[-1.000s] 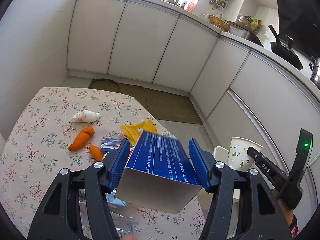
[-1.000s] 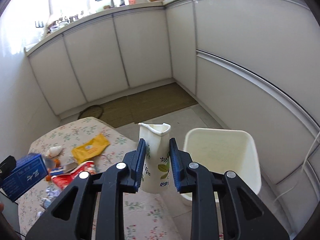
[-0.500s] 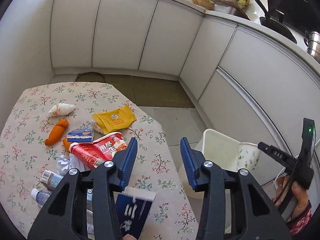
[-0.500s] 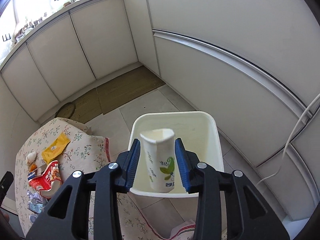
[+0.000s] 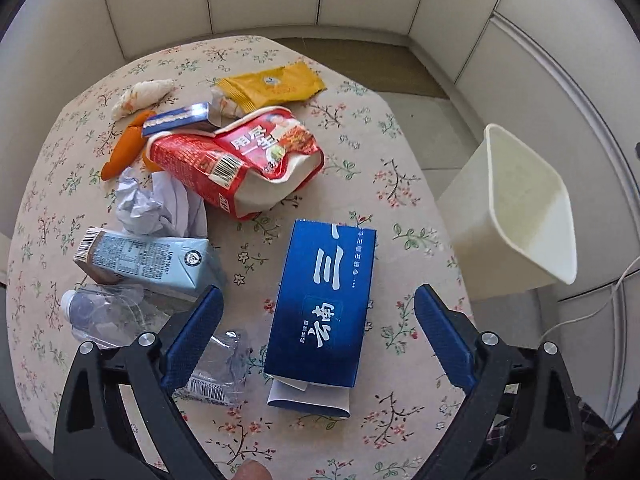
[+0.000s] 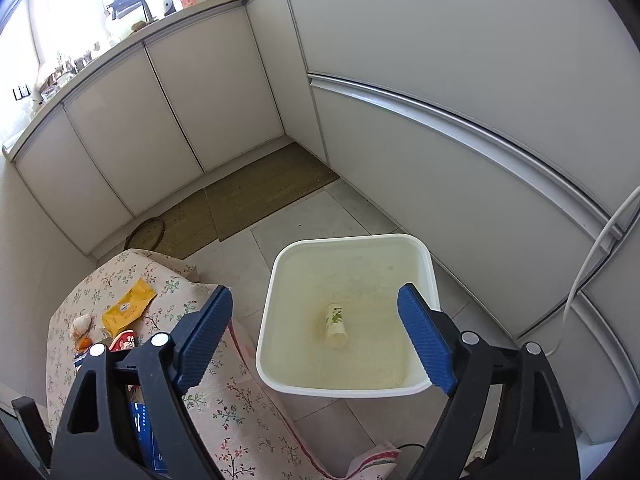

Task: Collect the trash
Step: 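Carry the blue box over the bin and open the left gripper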

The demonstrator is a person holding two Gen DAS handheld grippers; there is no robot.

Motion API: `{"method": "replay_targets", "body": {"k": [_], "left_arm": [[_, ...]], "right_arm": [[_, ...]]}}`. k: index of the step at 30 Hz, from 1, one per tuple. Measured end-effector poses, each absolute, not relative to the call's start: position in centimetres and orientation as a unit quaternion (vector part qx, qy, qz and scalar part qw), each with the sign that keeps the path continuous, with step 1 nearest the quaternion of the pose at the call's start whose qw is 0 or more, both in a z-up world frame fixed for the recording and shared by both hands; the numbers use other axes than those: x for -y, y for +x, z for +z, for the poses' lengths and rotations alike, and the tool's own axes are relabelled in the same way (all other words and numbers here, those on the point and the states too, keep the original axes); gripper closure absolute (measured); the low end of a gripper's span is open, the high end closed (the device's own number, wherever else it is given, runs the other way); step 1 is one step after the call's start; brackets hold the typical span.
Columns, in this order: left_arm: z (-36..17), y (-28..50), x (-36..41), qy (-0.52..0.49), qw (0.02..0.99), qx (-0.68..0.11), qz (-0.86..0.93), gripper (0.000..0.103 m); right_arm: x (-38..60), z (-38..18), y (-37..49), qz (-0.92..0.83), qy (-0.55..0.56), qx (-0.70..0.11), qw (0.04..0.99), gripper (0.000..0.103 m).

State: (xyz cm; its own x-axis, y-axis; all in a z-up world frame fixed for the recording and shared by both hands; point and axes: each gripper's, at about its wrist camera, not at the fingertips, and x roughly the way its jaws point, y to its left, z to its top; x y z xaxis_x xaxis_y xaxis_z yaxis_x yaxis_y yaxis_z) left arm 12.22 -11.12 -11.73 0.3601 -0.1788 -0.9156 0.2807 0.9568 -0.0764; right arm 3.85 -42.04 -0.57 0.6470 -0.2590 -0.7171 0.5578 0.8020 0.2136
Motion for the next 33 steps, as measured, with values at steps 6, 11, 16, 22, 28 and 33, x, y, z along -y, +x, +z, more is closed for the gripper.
{"method": "replay_targets", "body": {"k": [6,11,16,22,28,33], "left_arm": [[-14.6,12.7,12.0,0.064,0.805,-0.575,-0.131,0.031],[-13.8,12.6,12.3,0.052,0.813,-0.563,-0.142,0.050],[-9.5,13.4,14.4,0.029,0.841,-0.515,-0.164,0.050],[-5.1,14.9,21.5,0.017,0.852,-0.473,-0.224,0.050],[-3.4,15.4,29.1,0.010,0.835,-0.461,-0.301,0.048],[-3.7,15.5,33.2,0.002,0.813,-0.475,-0.337,0.041]], "right_arm": [[42.3,-0.5,3.7,-0.230,0.213,-0.352,0.882,0.017],[42.9,-0.4,3.6,-0.225,0.213,-0.357,0.881,0.017],[44.1,0.0,3.0,-0.241,0.227,-0.345,0.878,0.017],[46.1,1.2,1.2,-0.289,0.238,-0.311,0.874,0.017],[48.9,2.1,-1.1,-0.365,0.242,-0.276,0.856,0.014],[51.1,1.9,-2.3,-0.396,0.247,-0.274,0.841,0.013]]}}
